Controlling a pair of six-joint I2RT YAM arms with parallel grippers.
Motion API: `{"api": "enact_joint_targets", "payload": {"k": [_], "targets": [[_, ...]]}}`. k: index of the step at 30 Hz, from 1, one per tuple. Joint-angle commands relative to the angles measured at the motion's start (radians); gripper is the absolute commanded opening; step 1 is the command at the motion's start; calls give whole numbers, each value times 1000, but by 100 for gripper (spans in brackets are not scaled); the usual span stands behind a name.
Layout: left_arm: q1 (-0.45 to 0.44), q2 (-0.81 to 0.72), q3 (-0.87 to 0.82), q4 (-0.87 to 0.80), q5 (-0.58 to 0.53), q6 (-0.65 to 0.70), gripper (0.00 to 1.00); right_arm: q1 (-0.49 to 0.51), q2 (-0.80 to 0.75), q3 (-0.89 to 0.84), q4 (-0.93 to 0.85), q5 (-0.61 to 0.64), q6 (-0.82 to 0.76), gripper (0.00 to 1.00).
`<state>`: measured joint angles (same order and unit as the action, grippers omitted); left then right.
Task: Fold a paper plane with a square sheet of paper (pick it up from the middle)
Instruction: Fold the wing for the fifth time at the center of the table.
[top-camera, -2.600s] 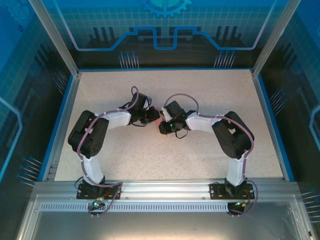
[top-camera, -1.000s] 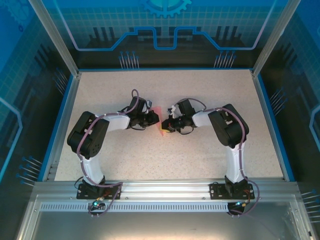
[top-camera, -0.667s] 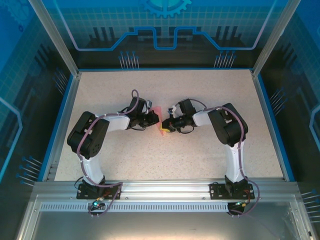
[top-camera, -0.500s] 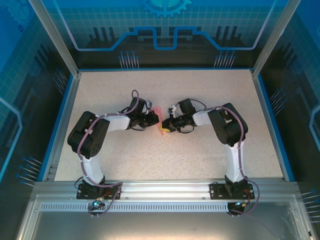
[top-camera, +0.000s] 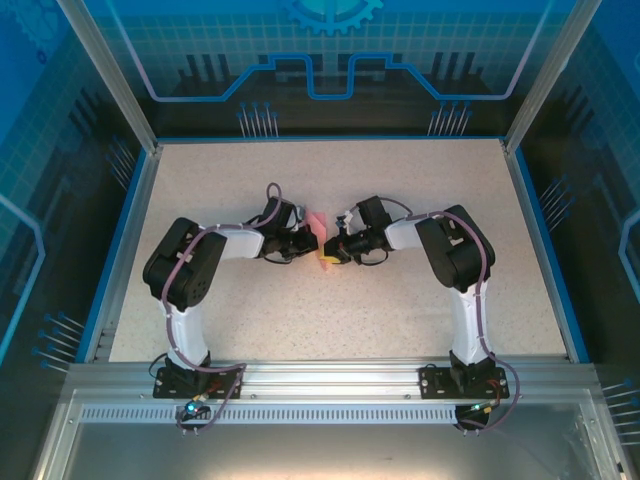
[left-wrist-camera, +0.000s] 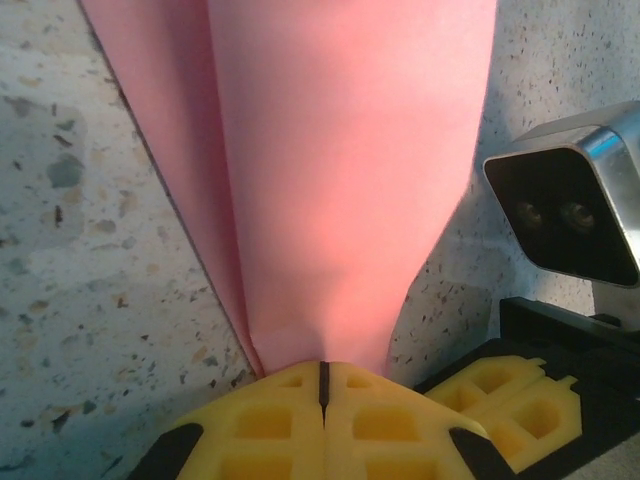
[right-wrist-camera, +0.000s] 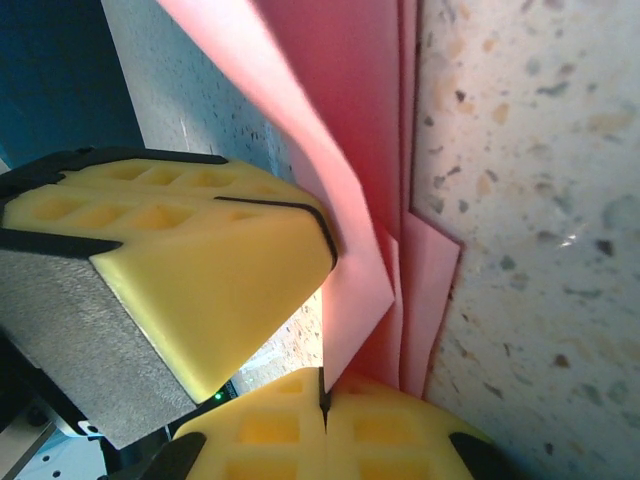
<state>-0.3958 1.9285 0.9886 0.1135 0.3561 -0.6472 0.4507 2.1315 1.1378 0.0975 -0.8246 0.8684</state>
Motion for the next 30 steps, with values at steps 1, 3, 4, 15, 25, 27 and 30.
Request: {"api": "enact_joint_targets", "payload": {"k": [1, 3, 4, 15, 25, 27, 30], "targets": [[-1, 38, 36, -104, -73, 24, 6, -9, 58, 0, -89, 74, 1, 0], [-8, 45, 54, -151, -99, 30, 7, -9, 47, 7, -106, 83, -12, 0], [-11, 49, 63, -172, -111, 32, 6, -9, 37, 14, -122, 89, -22, 1], [-38, 89, 134, -308, -178, 31, 6, 26, -49, 47, -264, 143, -180, 18], [-38, 92, 139, -314, -178, 28, 5, 52, -72, 53, -336, 205, -245, 16], [-38, 92, 139, -313, -177, 27, 5, 53, -71, 51, -340, 215, -247, 11], [-38, 92, 140, -314, -178, 28, 5, 49, -73, 44, -333, 237, -243, 2]]}}
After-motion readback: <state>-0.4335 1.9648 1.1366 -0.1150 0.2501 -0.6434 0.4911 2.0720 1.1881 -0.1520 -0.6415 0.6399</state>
